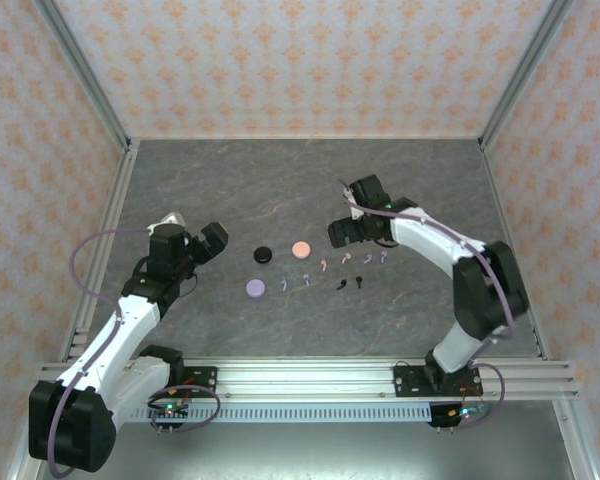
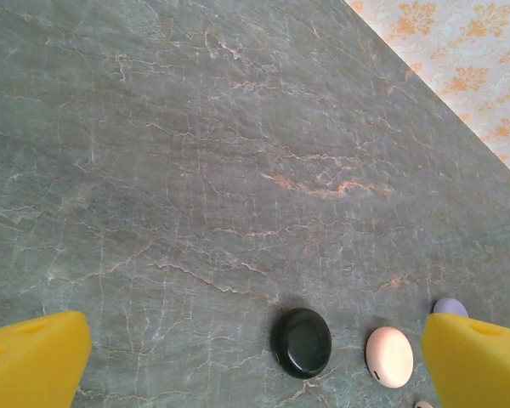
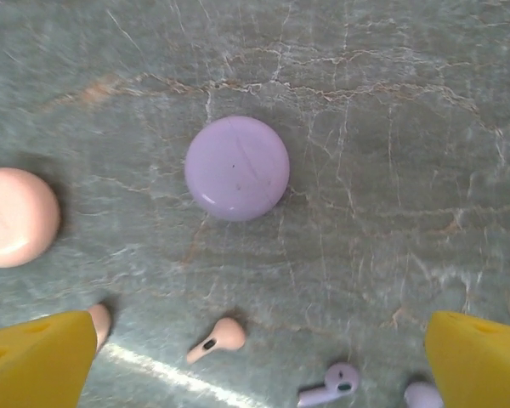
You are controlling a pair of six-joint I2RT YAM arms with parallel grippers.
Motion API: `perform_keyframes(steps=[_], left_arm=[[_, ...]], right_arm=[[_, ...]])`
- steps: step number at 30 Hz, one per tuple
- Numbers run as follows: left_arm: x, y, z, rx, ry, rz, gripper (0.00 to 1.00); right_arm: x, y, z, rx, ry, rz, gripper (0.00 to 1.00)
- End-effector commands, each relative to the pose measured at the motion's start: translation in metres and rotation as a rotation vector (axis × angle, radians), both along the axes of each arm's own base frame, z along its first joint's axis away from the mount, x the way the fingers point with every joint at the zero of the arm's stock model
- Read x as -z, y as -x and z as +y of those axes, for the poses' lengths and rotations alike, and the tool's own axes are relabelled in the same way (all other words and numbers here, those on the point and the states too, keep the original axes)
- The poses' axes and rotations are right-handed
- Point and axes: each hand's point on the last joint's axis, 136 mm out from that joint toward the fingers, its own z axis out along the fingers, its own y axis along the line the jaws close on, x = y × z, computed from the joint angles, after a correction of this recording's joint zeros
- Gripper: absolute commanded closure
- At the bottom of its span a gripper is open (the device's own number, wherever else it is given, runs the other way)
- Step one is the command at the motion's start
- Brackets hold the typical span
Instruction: Insert the wireless bluetooth earbuds into the charging case
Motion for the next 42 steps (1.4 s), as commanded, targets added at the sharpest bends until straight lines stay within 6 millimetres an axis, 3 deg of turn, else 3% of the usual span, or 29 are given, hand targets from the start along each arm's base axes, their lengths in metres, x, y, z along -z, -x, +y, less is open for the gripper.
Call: perform_keyframes(steps=[1,4,13,31,37,42], left_arm=[[-0.003,0.001,-0.004,0.012,0.009,0.003,0.0],[-0.004,0.001,-0.003,0.007,0.003,0.004,0.0],[-0.004,0.0,0.001,-0.014,-0.019,0.015,0.0],[-0.004,-0.006,-0.005,0.012,-0.009,0.03,0.0],[-0.01,-0.012,-0.017,0.073,0.004,0.026,0.0],[-0.025,-0.02,-0.04,0.177,0.044,-0.009,0.03]], right_arm=[[0.014,-0.006,-0.001,-0.129,0.124,0.056,0.01],[0.029,-0.016,0.005,-0.18,0.155,0.081,0.0],[0.057,-0.037,0.025,-0.253,0.186,0.15,0.14],[0.081,-0.035,0.029,-0.284,0.193,0.208,0.41],[0.063,-0.041,0.031,-0.28,0.171,0.124,0.51],[0.019,-0.041,0.039,-0.283,0.077,-0.028,0.51]])
